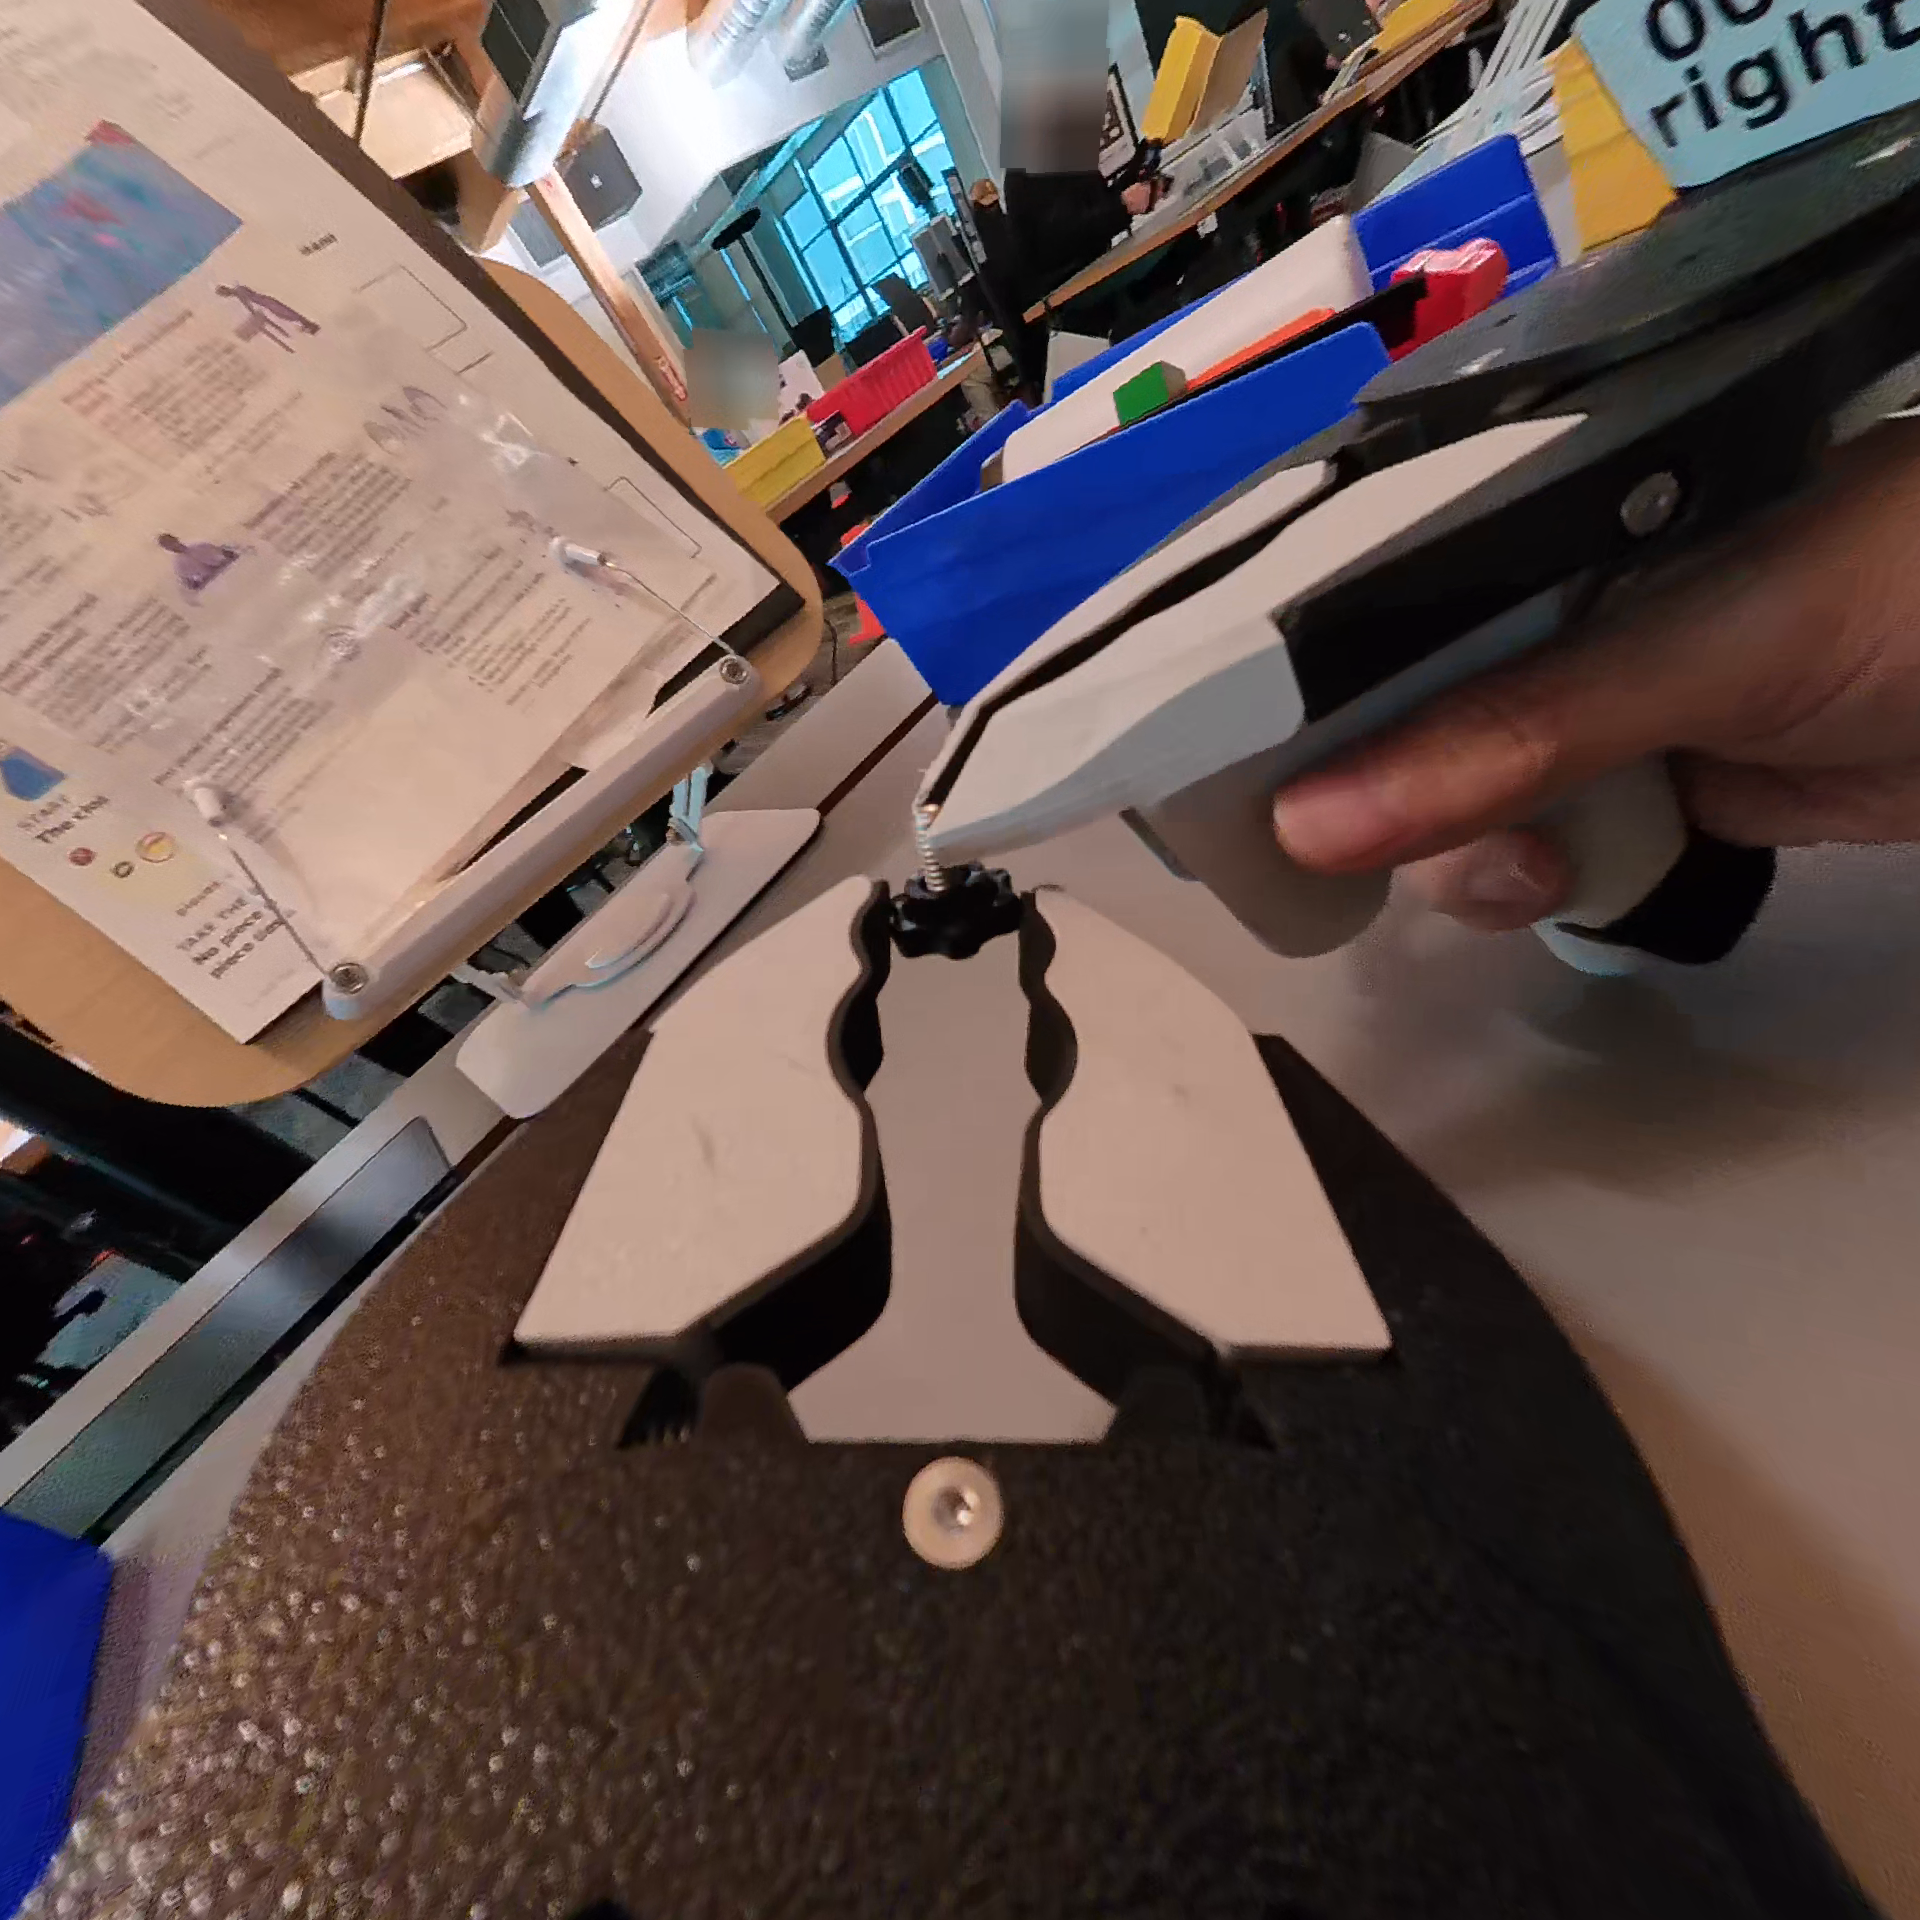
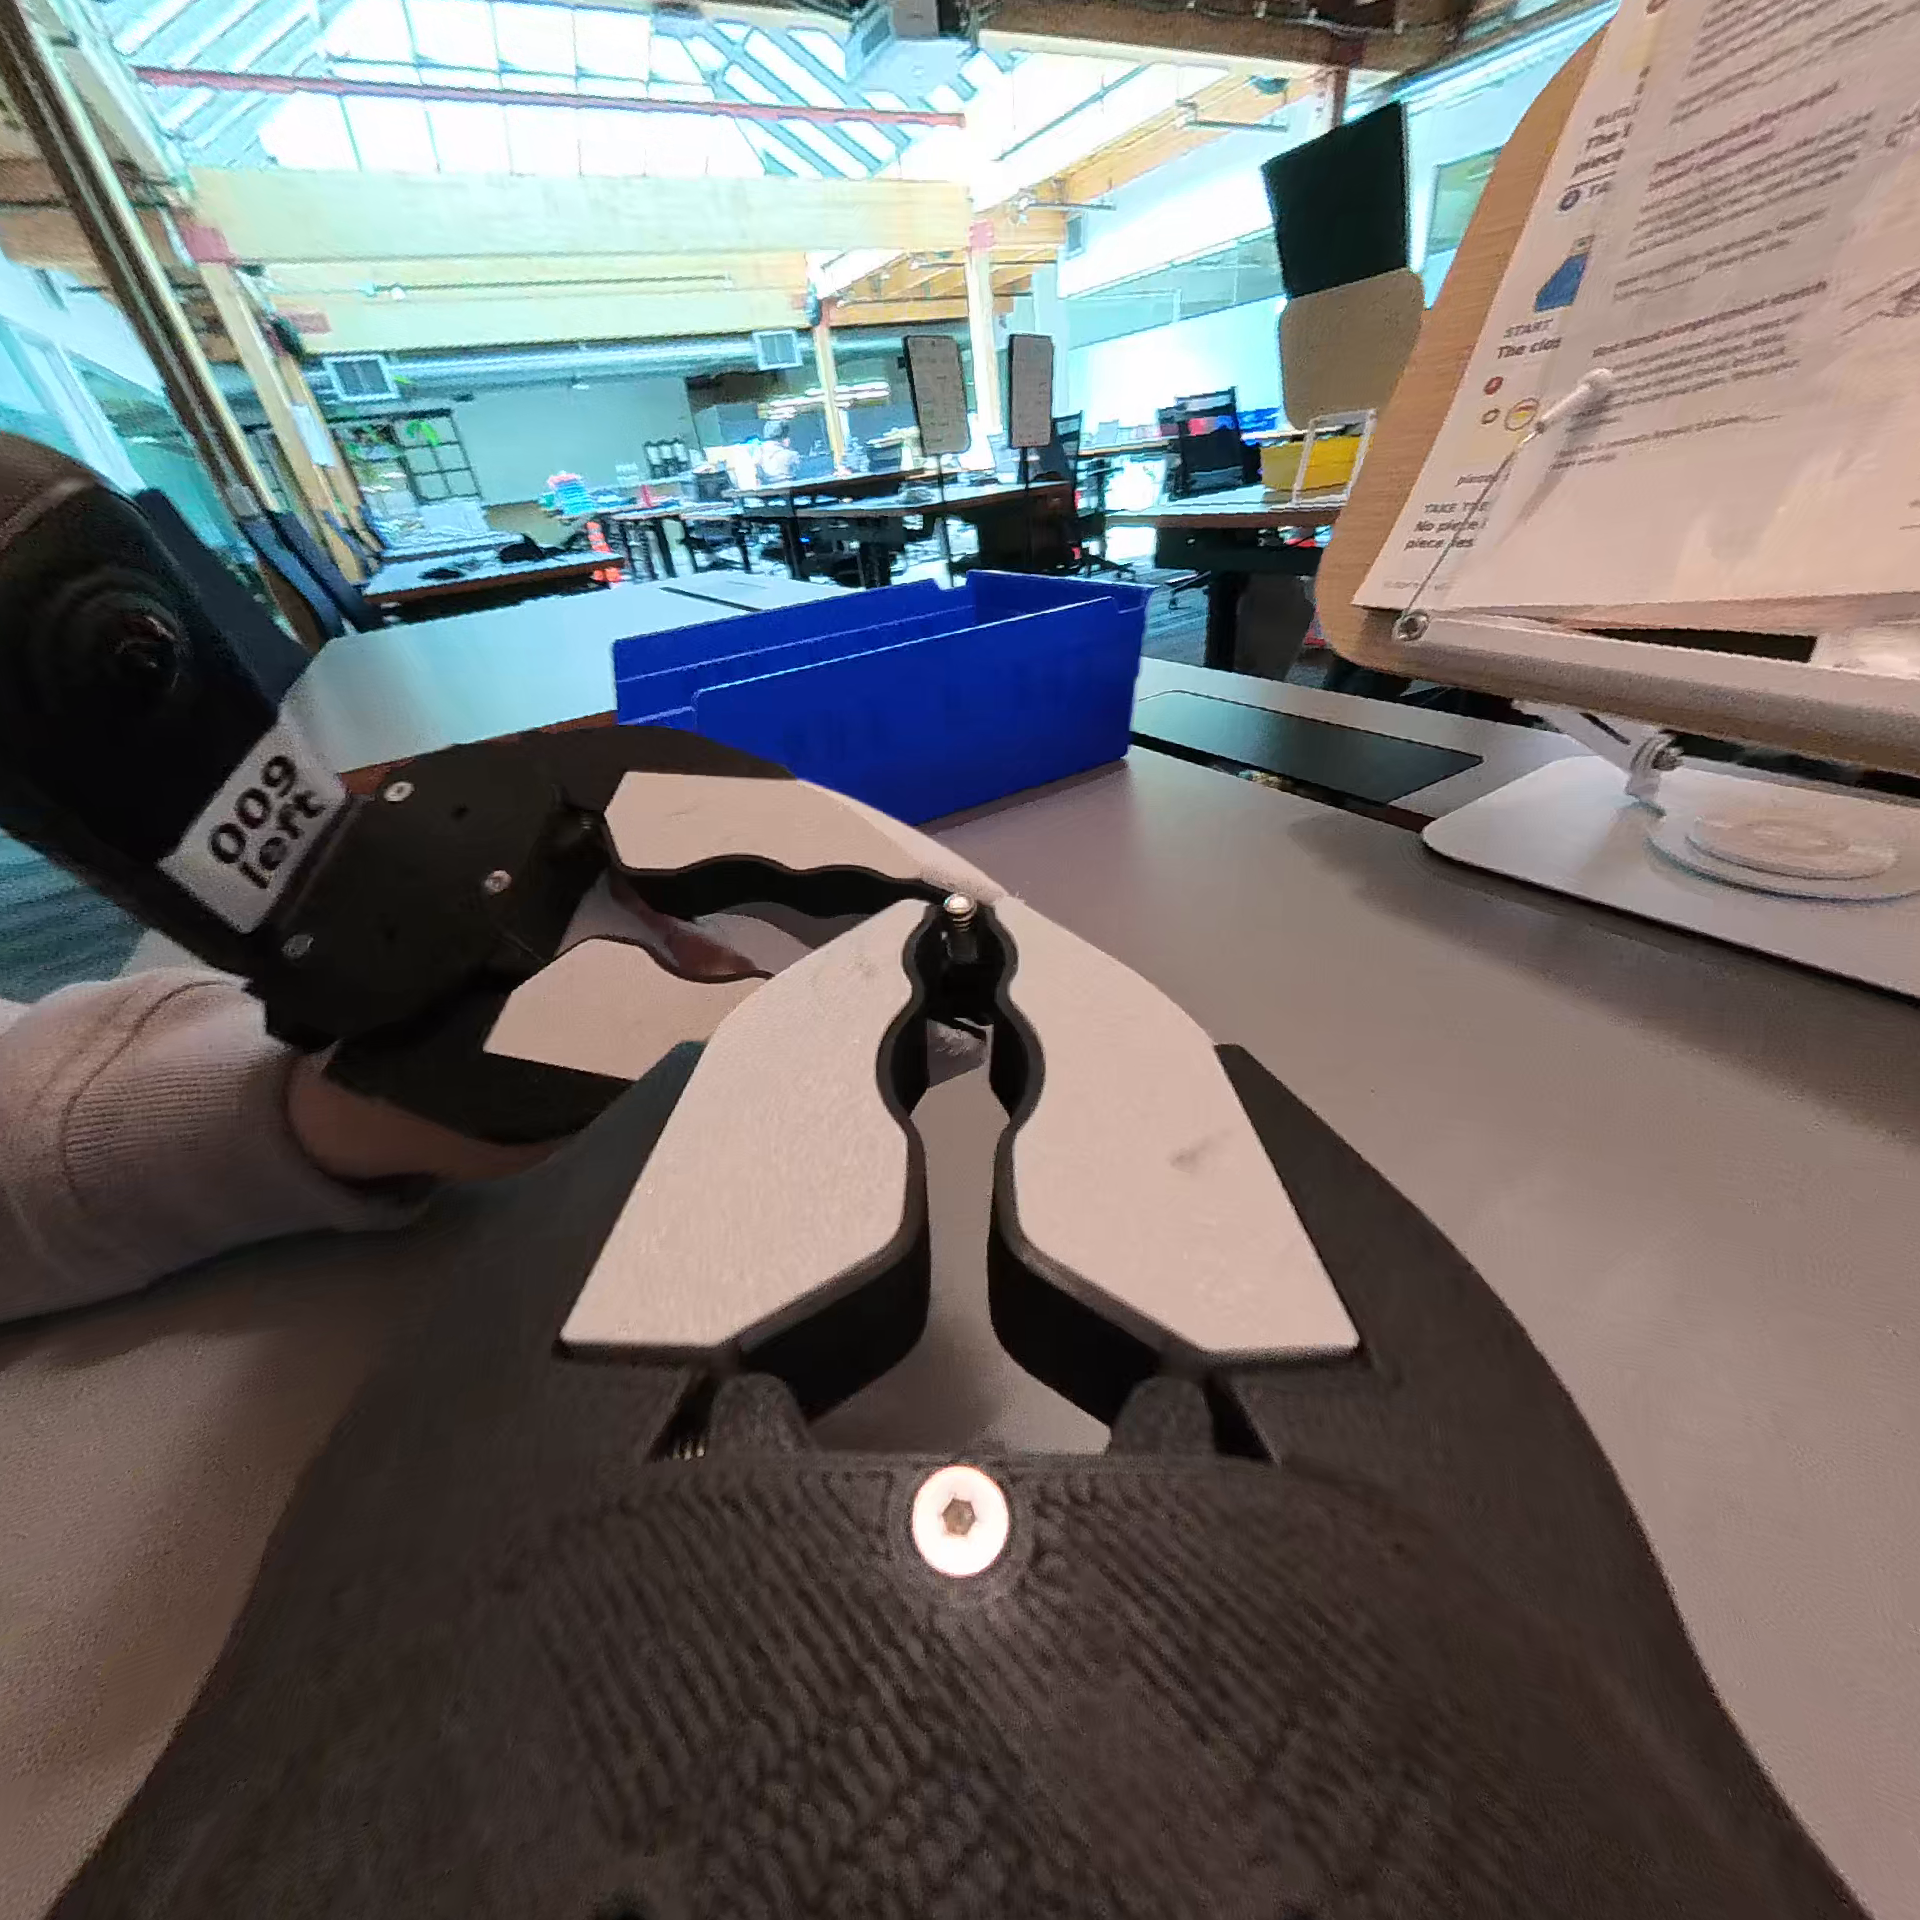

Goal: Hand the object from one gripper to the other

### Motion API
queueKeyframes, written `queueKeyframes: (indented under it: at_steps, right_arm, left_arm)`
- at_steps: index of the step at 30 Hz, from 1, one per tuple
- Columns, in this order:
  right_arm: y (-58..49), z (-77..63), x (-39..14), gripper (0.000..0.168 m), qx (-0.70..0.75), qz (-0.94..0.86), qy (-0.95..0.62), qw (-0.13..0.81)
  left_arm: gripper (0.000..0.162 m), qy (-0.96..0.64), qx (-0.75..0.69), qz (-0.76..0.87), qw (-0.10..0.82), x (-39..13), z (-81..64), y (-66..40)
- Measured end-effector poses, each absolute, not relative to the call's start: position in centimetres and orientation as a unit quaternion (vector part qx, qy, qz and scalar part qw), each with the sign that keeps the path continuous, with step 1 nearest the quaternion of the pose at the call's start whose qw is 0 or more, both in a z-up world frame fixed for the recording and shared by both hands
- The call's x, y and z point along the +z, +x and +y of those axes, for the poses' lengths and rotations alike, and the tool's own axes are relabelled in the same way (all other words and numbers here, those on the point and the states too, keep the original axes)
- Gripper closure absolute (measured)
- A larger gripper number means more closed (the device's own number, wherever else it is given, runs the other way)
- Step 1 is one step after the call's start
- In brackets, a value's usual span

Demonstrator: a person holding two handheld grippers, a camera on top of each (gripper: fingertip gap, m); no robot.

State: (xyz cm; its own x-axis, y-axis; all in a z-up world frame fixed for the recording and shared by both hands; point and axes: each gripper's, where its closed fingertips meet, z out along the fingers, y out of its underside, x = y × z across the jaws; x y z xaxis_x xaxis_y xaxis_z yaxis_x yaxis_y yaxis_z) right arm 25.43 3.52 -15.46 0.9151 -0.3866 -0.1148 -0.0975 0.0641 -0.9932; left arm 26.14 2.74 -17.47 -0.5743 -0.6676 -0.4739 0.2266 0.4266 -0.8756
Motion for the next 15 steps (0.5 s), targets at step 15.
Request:
queueKeyframes:
  at_steps: [15]
  right_arm:
    - [23.4,3.2,-15.6,0.111,0.330,0.287,-0.581,0.686]
  left_arm:
    - [0.139,0.022,-0.535,0.686,0.492,-16.0,2.2,24.1]
